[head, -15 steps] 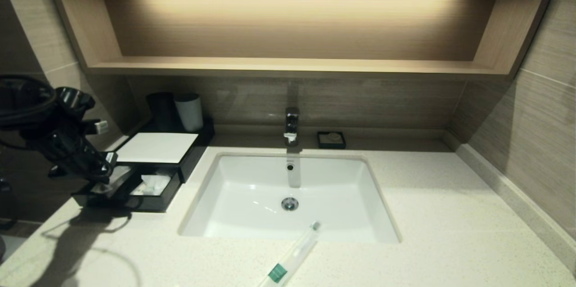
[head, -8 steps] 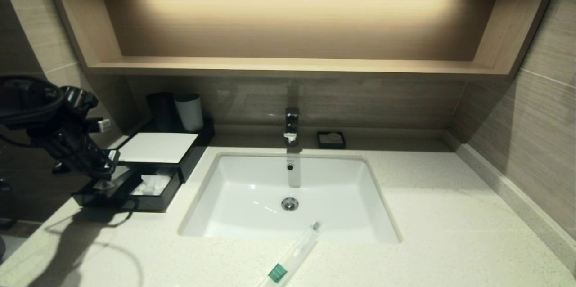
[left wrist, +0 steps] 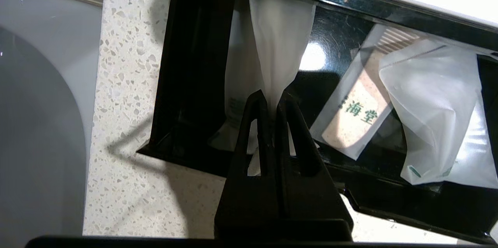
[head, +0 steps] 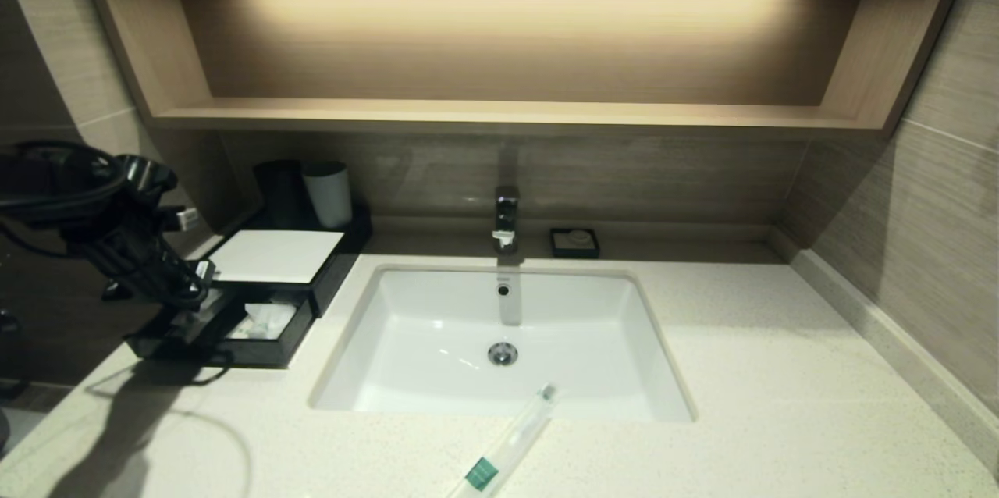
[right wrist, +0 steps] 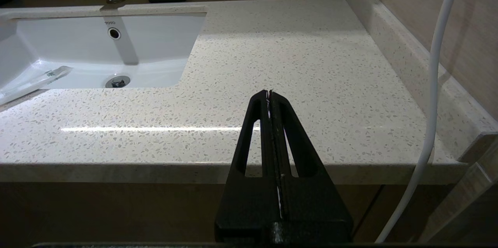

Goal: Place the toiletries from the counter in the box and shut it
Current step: Place the bathroom toiletry into the drawer

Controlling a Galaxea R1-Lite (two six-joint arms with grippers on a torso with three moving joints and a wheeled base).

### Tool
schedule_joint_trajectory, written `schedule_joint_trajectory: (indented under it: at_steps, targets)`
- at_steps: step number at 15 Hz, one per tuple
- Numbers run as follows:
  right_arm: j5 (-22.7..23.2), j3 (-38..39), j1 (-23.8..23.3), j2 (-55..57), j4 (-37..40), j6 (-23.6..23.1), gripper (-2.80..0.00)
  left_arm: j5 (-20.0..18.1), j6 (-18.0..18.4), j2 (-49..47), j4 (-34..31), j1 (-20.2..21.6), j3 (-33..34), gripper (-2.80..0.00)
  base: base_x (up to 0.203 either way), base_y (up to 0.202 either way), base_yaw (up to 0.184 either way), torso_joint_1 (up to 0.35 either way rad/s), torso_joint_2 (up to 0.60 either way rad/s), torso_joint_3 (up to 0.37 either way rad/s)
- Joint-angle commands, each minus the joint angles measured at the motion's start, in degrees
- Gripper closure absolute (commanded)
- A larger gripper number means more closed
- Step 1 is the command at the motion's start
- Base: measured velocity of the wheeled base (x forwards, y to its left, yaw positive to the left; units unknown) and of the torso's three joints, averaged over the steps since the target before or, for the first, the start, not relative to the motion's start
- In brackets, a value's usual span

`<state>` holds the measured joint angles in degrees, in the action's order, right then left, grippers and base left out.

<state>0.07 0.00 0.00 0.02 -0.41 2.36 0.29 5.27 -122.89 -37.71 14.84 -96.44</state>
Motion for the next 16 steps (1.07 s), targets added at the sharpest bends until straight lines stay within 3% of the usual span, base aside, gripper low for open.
schedule_joint_trajectory:
  at_steps: [1,9,13,14,16]
  targets:
    - [0.0,0.0,0.0,0.1,0.0,0.0,0.00,0.1,1.1,-1.1,0.2,0.2,0.0,0.00,0.000,0.000,0.000,0.000,0.00,0.000]
    - [0.0,0.0,0.0,0.1,0.0,0.0,0.00,0.1,1.5,-1.5,2.9,0.4,0.0,0.00,0.000,0.000,0.000,0.000,0.00,0.000]
    - [0.0,0.0,0.0,0.1,0.0,0.0,0.00,0.0,4.0,-1.3,2.9,0.5,0.7,0.00,0.000,0.000,0.000,0.000,0.00,0.000]
    - [0.0,0.0,0.0,0.1,0.0,0.1,0.00,0.0,4.3,-1.4,2.9,0.6,0.7,-2.79,0.000,0.000,0.000,0.000,0.00,0.000]
    - [0.0,0.0,0.0,0.1,0.0,0.0,0.00,0.0,5.0,-1.3,2.9,0.9,0.7,-2.80,0.000,0.000,0.000,0.000,0.00,0.000]
